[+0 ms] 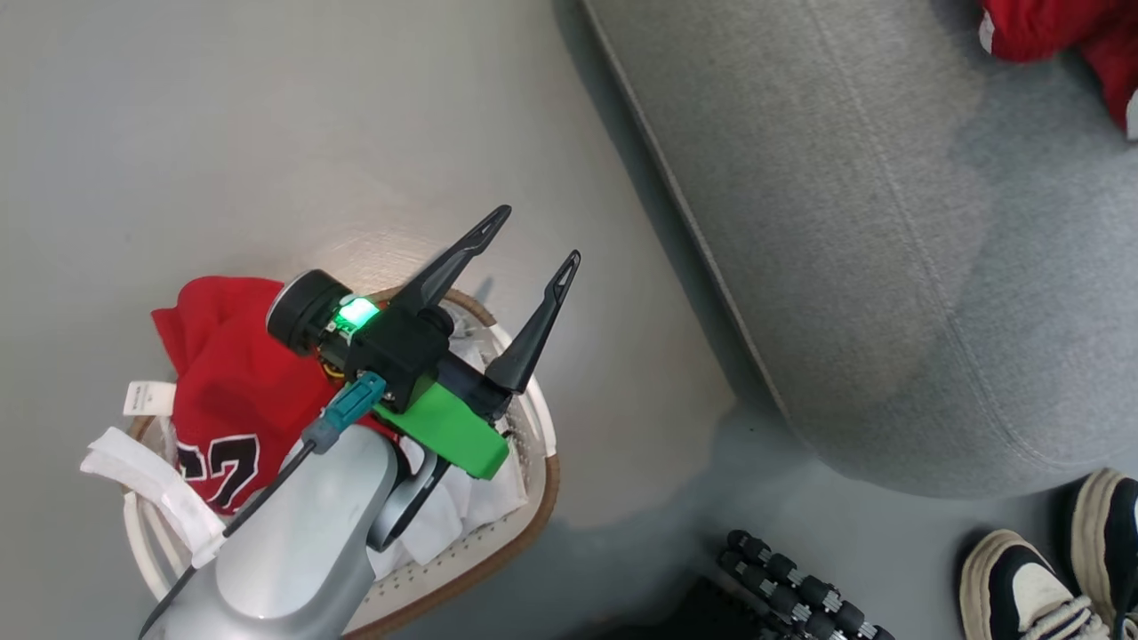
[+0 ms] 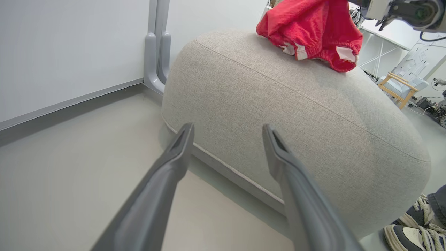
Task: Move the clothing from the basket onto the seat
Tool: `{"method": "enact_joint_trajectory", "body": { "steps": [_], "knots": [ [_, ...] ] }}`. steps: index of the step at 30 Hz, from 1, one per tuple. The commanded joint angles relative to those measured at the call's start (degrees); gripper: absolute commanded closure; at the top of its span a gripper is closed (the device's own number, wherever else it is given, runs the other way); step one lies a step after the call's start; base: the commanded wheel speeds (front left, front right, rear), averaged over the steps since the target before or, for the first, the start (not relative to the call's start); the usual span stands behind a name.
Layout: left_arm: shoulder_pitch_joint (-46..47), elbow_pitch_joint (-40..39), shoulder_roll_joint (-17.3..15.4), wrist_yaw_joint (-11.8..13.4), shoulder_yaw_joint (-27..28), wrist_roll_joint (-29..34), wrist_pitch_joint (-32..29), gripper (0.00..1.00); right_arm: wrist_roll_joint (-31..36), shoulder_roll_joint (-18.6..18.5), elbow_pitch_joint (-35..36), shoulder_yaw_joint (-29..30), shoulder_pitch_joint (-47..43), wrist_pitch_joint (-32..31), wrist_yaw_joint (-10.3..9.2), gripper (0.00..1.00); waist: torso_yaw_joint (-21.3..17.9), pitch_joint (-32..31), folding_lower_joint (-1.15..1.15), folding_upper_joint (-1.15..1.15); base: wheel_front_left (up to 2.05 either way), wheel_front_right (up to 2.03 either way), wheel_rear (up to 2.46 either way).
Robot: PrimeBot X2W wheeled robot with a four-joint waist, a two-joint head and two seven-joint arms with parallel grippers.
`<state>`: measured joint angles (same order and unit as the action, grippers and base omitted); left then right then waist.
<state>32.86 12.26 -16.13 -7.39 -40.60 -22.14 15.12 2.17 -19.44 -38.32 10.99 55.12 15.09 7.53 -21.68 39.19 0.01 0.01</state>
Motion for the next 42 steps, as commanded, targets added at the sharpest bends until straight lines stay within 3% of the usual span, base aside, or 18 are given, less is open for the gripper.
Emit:
{"method": "enact_joint_trajectory", "body": {
  "steps": [1, 7, 18, 28, 42],
  "knots": [
    [0.7, 0.23, 0.39, -0.18, 0.47, -0.6, 0.05, 0.0, 0.31, 0.53, -0.66, 1.27, -2.21, 0.11, -0.08, 0.0, 1.83, 0.44, -0.01, -0.01, 0.0, 0.0, 0.0],
    [-1.28, 1.17, 1.38, -0.18, 2.18, -0.52, 0.05, 0.0, -0.47, 2.87, 0.76, 3.29, -8.47, 0.1, -0.08, 0.0, 2.42, -2.52, -0.01, -0.01, 0.0, 0.0, 0.0],
    [-6.23, 1.93, 3.85, -0.18, 7.57, 2.13, 0.05, 0.0, -4.43, 6.65, 9.94, -1.06, -20.91, 0.1, -0.08, 0.0, 4.45, -10.1, -0.01, -0.01, 0.0, 0.0, 0.0],
    [-10.63, 3.22, 7.2, -0.18, 18.02, 6.68, 0.05, 0.0, -9.26, 9.87, 17.64, -6.0, -25.47, 0.1, -0.08, 0.0, 10.58, -15.47, -0.01, -0.01, 0.0, 0.0, 0.0],
    [-17.18, 3.82, 10.34, -0.04, 33.06, 12.5, 0.05, 0.0, -11.84, 12.94, 18.53, -10.63, -28.82, 0.1, -0.08, 0.0, 18.37, -21.53, -0.01, -0.01, 0.0, 0.0, 0.0]
  ]
}}
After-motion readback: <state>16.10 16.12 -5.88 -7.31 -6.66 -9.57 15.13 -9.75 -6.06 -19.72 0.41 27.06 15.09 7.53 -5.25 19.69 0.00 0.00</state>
